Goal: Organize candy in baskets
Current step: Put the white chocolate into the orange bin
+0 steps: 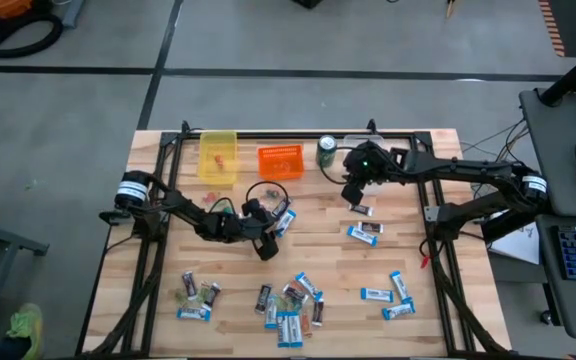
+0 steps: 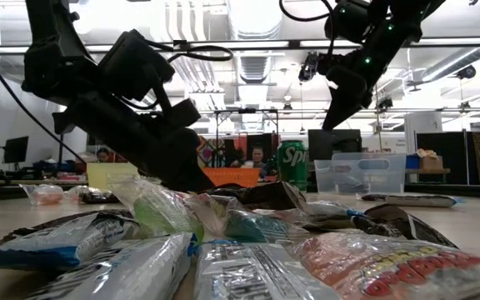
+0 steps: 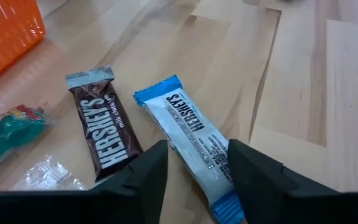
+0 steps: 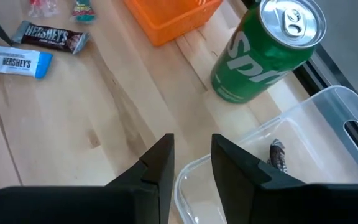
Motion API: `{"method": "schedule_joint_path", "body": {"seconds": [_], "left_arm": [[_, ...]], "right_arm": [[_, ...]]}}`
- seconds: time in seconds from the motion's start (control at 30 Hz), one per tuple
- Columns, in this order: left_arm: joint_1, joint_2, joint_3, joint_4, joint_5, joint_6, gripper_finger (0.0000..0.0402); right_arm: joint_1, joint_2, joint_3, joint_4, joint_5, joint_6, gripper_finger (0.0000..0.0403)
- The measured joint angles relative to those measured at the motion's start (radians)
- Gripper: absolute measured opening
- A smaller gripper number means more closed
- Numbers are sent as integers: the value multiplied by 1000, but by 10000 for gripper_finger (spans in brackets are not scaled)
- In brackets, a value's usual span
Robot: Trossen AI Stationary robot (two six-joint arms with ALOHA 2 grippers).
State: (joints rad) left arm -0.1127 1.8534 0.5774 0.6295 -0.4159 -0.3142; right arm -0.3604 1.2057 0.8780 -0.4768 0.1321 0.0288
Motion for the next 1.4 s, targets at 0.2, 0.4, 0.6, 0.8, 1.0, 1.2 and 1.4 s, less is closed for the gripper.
{"method": "schedule_joint_path", "body": {"seconds": [0.2, 0.4, 0.6, 0.8, 1.0, 1.2, 1.4], "left_arm": [[-3, 0, -3, -9, 13, 13, 81], [-9, -6, -8, -13, 23, 18, 7], [-13, -56, -13, -47, 65, 23, 1], [-13, -174, -14, -117, 81, 54, 0], [8, -323, -7, -197, 62, 98, 0], [108, -462, -3, -301, 12, 195, 0], [285, -541, 12, -347, 73, 418, 0]], "right_arm": [[23, 0, 0, 55, -1, -13, 83], [23, -6, 0, 64, -2, -11, 75], [26, -8, 1, 64, -6, -3, 73], [59, -8, 1, 64, -9, -3, 72], [105, -8, 1, 71, -9, 10, 68], [147, -8, 1, 71, -9, 24, 72], [169, -8, 1, 71, -9, 28, 66]]}}
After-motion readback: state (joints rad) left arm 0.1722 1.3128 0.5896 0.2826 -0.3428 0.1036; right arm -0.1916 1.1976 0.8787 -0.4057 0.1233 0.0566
